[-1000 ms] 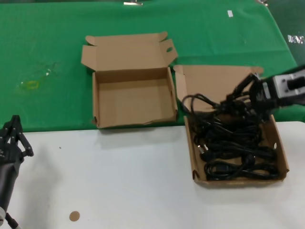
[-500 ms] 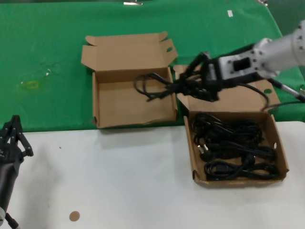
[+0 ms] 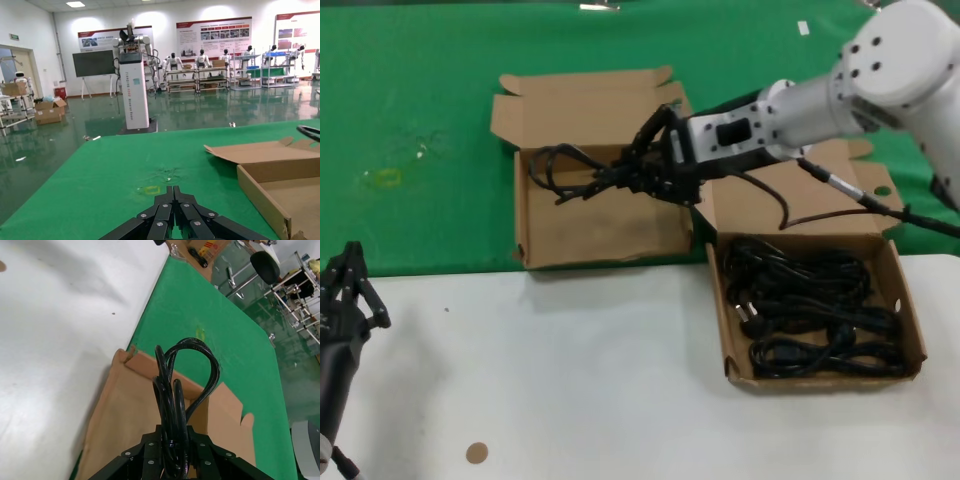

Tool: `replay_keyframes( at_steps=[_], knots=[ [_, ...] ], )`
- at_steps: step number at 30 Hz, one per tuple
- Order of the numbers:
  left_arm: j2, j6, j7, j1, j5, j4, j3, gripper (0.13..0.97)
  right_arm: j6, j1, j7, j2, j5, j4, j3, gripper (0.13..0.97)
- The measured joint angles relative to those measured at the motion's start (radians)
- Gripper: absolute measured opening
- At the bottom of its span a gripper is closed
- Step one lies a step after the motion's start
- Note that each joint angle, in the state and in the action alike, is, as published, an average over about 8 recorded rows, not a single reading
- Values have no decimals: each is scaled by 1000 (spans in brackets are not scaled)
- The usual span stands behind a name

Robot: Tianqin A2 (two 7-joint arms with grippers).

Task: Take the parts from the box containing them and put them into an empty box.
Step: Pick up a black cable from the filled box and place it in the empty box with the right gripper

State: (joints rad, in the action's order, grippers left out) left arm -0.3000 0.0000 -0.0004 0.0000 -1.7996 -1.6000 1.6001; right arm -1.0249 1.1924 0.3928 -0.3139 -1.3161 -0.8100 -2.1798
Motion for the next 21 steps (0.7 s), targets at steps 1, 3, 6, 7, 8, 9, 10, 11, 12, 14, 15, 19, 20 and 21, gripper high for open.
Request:
replay_keyframes(
  at_steps=[1, 3, 6, 7, 8, 9, 10, 11, 12, 14, 15, 19, 20, 21],
  knots=[
    [0, 0, 0, 0, 0, 0, 0, 152, 8, 6, 10, 13, -1, 21, -1, 237],
    [0, 0, 0, 0, 0, 0, 0, 152, 22, 18, 31, 38, -3, 63, -2, 236],
    [0, 0, 0, 0, 0, 0, 0, 152, 40, 36, 60, 71, -7, 121, -1, 236],
    [0, 0, 0, 0, 0, 0, 0, 152, 46, 42, 69, 81, -9, 139, 0, 236],
    [0, 0, 0, 0, 0, 0, 0, 152, 51, 47, 79, 91, -11, 156, 1, 236],
    [0, 0, 0, 0, 0, 0, 0, 152, 56, 51, 87, 100, -12, 173, 1, 236],
    [0, 0, 0, 0, 0, 0, 0, 152, 61, 55, 95, 108, -14, 188, 2, 236],
    [0, 0, 0, 0, 0, 0, 0, 152, 65, 59, 104, 115, -15, 203, 3, 236],
    [0, 0, 0, 0, 0, 0, 0, 152, 69, 63, 112, 122, -17, 218, 3, 236],
    [0, 0, 0, 0, 0, 0, 0, 152, 77, 70, 129, 136, -19, 247, 5, 236],
    [0, 0, 0, 0, 0, 0, 0, 152, 81, 74, 138, 142, -20, 262, 6, 236],
    [0, 0, 0, 0, 0, 0, 0, 152, 93, 90, 176, 164, -26, 326, 11, 236],
    [0, 0, 0, 0, 0, 0, 0, 152, 96, 94, 186, 169, -28, 342, 13, 236],
    [0, 0, 0, 0, 0, 0, 0, 152, 99, 99, 196, 174, -29, 358, 14, 236]
  ],
)
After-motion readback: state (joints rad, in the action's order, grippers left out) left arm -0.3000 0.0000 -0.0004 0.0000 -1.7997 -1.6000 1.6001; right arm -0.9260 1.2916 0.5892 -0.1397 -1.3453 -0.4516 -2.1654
